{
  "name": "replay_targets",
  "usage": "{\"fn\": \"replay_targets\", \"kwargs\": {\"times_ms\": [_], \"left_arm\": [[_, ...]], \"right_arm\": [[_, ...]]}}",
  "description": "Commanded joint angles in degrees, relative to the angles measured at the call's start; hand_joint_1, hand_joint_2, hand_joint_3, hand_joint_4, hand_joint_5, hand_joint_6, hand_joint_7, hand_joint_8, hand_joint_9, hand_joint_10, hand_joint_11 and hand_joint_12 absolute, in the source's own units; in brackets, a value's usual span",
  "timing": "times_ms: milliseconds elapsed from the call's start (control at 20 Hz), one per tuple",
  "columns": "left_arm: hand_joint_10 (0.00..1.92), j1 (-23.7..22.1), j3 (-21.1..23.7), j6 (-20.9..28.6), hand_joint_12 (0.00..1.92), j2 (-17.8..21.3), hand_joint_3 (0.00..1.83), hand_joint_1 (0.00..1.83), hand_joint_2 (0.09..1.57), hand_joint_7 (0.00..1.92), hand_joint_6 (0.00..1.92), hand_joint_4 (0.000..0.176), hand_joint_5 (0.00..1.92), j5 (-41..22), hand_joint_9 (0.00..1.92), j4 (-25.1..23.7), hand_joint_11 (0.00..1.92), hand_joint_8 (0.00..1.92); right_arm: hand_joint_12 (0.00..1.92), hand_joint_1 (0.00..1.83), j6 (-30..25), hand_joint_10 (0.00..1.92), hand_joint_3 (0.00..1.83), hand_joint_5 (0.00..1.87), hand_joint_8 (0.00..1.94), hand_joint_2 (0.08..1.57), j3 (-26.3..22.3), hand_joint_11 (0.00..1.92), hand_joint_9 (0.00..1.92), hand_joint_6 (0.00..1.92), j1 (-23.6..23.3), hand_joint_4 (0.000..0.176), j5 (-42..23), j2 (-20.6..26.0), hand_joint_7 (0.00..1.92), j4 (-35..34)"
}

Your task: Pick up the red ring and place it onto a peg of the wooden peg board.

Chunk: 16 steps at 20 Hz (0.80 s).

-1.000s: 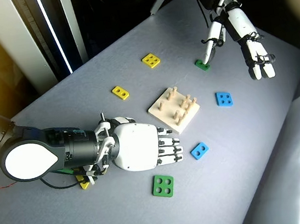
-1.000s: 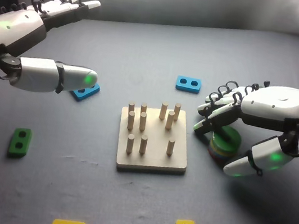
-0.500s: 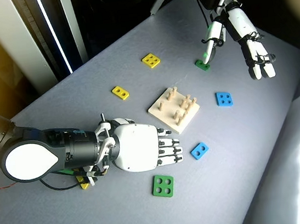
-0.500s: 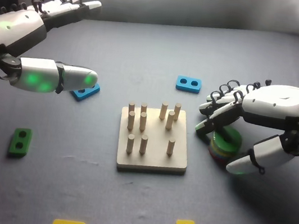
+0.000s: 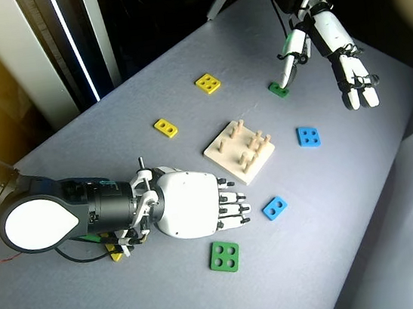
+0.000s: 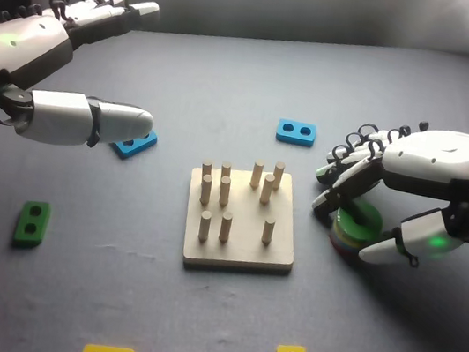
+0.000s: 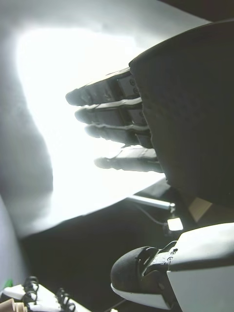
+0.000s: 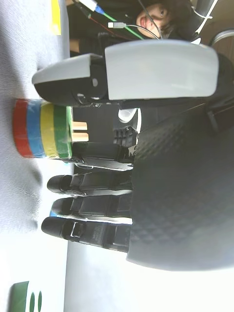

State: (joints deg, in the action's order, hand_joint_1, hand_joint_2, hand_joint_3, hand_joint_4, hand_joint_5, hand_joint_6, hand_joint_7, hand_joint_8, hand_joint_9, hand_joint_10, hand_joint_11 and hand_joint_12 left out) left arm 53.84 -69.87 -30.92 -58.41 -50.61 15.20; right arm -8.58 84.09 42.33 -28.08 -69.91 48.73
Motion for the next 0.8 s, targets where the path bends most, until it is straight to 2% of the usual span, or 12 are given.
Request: {"fn": "replay_targets", "kwargs": {"times_ms": [0,50,100,150,250,600,750], "left_arm": [[0.00,-0.71,-0.21,0.59,0.00,0.34,0.00,0.48,1.04,0.00,0.00,0.176,0.12,-7.08,0.00,0.06,0.00,0.00],[0.00,-0.70,-0.21,0.59,0.00,0.33,0.00,0.48,1.04,0.00,0.00,0.176,0.12,-7.08,0.00,0.06,0.00,0.00],[0.00,-0.70,-0.21,0.59,0.00,0.33,0.00,0.48,1.04,0.00,0.00,0.176,0.13,-7.08,0.00,0.06,0.00,0.00],[0.00,-0.70,-0.21,0.59,0.00,0.33,0.00,0.48,1.04,0.00,0.00,0.176,0.13,-7.08,0.00,0.06,0.00,0.00],[0.00,-0.70,-0.22,0.58,0.00,0.34,0.00,0.48,1.04,0.00,0.00,0.176,0.12,-7.08,0.00,0.06,0.00,0.00],[0.00,-0.55,-0.24,0.58,0.00,0.27,0.00,0.47,1.04,0.00,0.00,0.176,0.12,-7.06,0.00,0.07,0.00,0.00],[0.00,-0.43,-0.24,0.58,0.00,0.37,0.00,0.49,1.04,0.00,0.00,0.176,0.12,-7.06,0.00,0.09,0.00,0.00]], "right_arm": [[0.57,1.00,-0.01,0.02,0.00,0.79,0.01,1.08,0.20,0.00,0.19,0.12,-0.61,0.000,-2.98,0.30,0.35,-1.25],[0.53,1.01,-0.01,0.01,0.00,0.80,0.01,1.09,0.20,0.00,0.20,0.14,-0.64,0.000,-2.98,0.44,0.36,-1.25],[0.54,1.04,-0.03,0.01,0.00,0.80,0.01,1.18,0.20,0.00,0.20,1.03,-0.65,0.000,-2.98,0.52,0.40,-1.25],[0.50,1.03,-0.03,0.01,0.00,0.75,0.00,1.23,0.20,0.00,0.20,1.33,-0.67,0.000,-2.98,0.60,0.41,-1.25],[0.19,1.05,-0.03,0.00,0.00,0.75,0.00,1.23,0.20,0.00,0.19,1.33,-0.75,0.000,-2.99,0.78,0.45,-1.25],[0.21,1.07,-0.03,0.00,0.00,0.75,0.00,1.24,0.19,0.00,0.17,1.34,-1.16,0.000,-3.11,1.06,0.46,-1.20],[0.29,1.09,-0.08,0.00,0.00,0.76,0.00,1.23,0.18,0.00,0.18,1.32,-1.47,0.000,-3.43,1.06,0.46,-1.07]]}}
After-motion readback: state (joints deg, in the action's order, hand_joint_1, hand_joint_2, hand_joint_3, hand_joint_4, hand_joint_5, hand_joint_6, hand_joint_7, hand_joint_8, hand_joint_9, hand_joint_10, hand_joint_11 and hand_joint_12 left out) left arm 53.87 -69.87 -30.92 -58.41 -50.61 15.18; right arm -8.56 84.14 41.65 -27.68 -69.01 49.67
